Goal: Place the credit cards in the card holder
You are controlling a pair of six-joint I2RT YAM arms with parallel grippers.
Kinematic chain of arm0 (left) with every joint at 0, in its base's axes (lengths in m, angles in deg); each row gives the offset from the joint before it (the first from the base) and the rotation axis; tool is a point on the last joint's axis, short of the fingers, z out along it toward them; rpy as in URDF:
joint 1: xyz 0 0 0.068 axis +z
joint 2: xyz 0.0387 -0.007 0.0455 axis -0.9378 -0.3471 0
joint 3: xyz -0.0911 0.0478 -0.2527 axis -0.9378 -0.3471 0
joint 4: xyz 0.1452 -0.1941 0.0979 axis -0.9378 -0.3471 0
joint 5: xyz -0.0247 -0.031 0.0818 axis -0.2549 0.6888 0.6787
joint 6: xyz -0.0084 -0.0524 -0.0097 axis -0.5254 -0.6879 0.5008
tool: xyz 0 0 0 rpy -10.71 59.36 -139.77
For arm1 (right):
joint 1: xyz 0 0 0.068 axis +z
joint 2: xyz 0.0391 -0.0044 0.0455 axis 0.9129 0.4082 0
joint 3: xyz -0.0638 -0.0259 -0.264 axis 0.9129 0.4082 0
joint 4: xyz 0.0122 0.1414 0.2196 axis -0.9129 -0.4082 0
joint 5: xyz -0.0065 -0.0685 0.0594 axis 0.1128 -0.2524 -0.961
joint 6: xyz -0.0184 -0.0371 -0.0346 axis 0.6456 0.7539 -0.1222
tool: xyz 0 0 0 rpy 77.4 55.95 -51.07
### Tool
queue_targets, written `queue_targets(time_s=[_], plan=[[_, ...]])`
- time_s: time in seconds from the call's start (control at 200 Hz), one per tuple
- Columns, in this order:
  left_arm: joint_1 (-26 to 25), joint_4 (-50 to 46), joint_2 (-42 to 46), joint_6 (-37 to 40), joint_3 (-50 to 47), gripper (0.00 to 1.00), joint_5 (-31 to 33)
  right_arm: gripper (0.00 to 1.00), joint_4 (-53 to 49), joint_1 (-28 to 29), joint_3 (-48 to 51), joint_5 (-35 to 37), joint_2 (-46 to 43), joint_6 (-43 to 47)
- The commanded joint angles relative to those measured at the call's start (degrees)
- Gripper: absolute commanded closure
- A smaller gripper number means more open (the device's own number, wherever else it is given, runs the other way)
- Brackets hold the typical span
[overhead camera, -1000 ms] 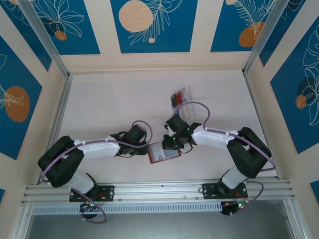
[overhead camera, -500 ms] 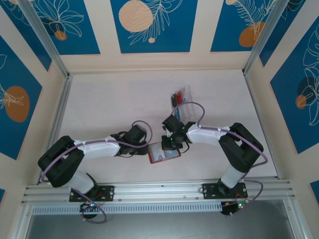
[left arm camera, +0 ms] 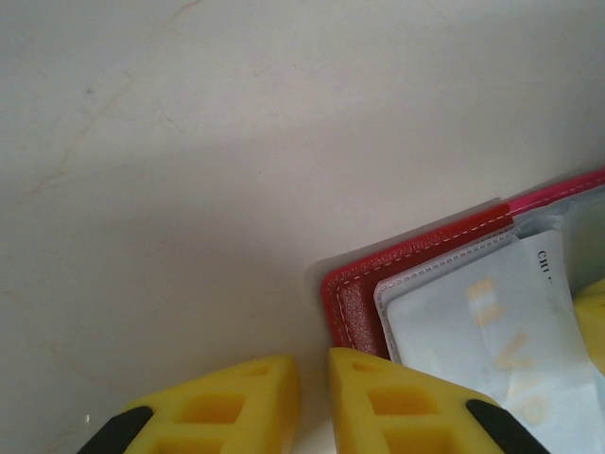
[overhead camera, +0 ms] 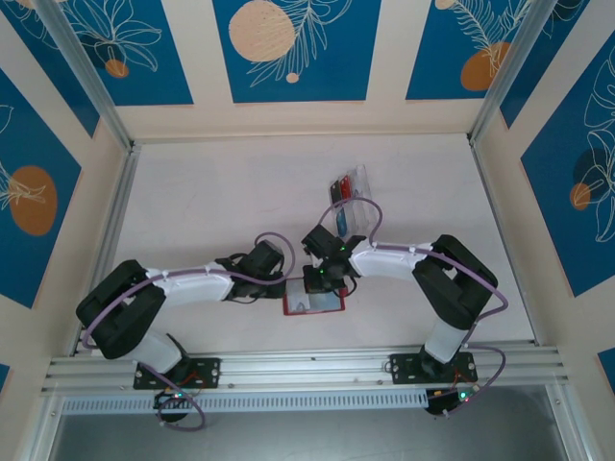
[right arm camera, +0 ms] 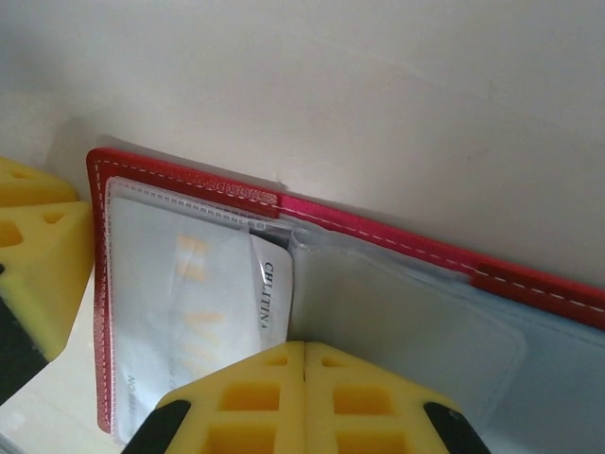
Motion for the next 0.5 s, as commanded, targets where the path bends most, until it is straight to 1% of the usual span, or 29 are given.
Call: queue_targets(time_s=[0.0, 0.095, 0.17, 0.23, 0.31, 0.495], plan=[[-1.8, 2.8, -4.2, -0.2, 0.0, 0.81, -2.4, 1.0, 1.4, 1.5, -1.5, -1.4, 1.4, -2.8], [-1.9, 3.0, -4.6, -0.6, 0.0, 0.81, -2.3, 1.0, 2.5, 1.5, -0.5, -0.8, 0.3, -3.6], [-1.9, 2.6, -4.2, -1.1, -0.4, 0.81, -1.3, 0.97, 0.5, 1.3, -1.2, 0.7, -1.0, -2.4], [-2.0, 2.4, -3.9, -1.3, -0.6, 0.82, -0.7, 0.94, -2.3, 0.8, -2.2, 2.4, -2.2, -0.8], [-1.9, 1.9, -3.8, -1.6, -0.9, 0.82, 0.0, 0.87, -6.0, 0.0, -3.4, 4.2, -4.0, 1.4], [-1.9, 2.4, -4.0, -2.1, -1.4, 0.82, 0.1, 0.8, -10.9, -2.4, -3.5, 6.4, -7.4, 4.2]])
